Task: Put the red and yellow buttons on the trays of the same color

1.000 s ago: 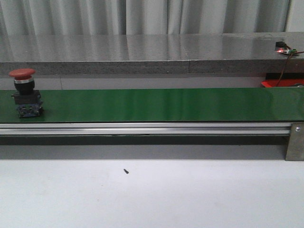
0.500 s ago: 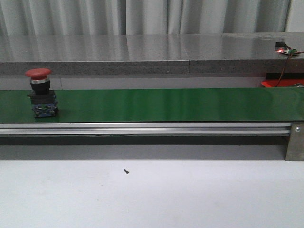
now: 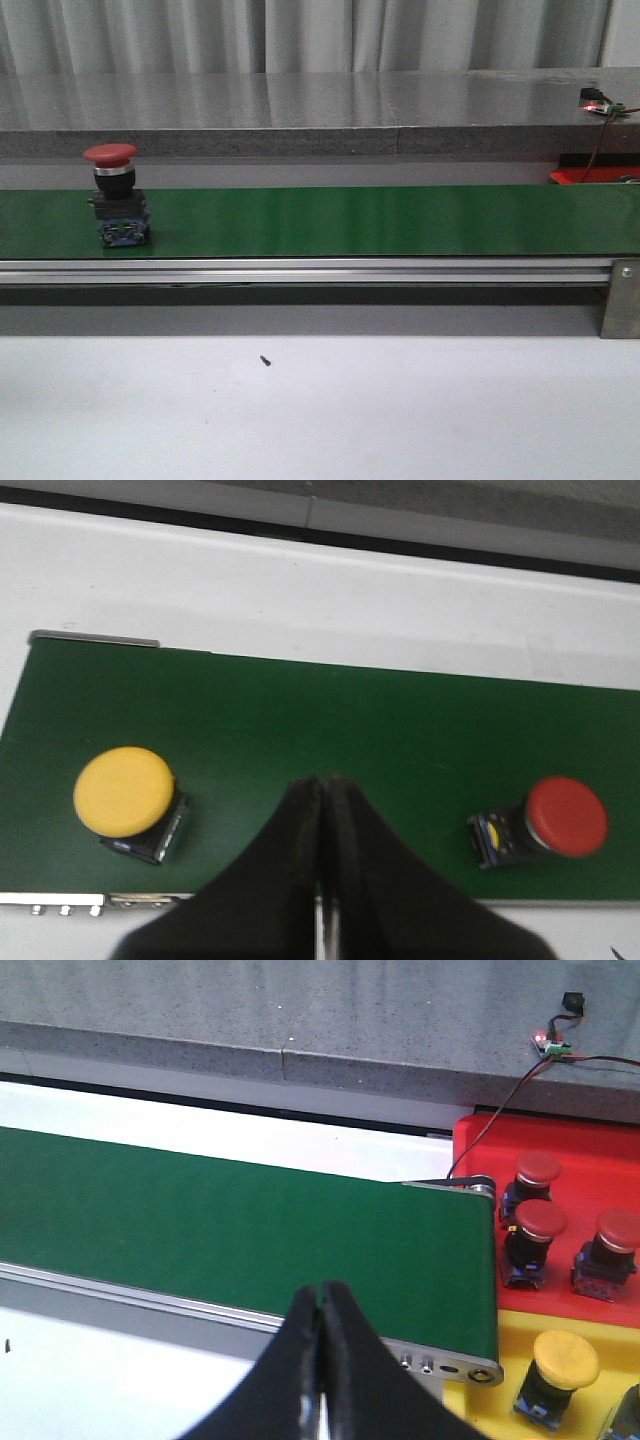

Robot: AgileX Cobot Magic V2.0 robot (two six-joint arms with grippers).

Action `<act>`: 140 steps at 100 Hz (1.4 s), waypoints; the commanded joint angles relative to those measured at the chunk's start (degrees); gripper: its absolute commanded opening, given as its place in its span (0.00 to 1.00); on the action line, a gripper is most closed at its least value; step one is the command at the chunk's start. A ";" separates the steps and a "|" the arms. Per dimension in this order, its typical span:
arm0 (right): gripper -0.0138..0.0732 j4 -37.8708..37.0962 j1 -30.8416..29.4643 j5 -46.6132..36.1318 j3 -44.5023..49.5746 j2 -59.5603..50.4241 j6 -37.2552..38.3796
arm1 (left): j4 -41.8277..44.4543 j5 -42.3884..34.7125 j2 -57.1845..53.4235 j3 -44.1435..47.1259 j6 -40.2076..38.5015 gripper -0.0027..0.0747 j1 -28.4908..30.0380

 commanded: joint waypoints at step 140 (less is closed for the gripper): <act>0.09 1.10 0.06 -3.39 -1.34 0.13 -0.44 | -1.29 -2.49 -25.65 11.72 0.81 0.01 -5.52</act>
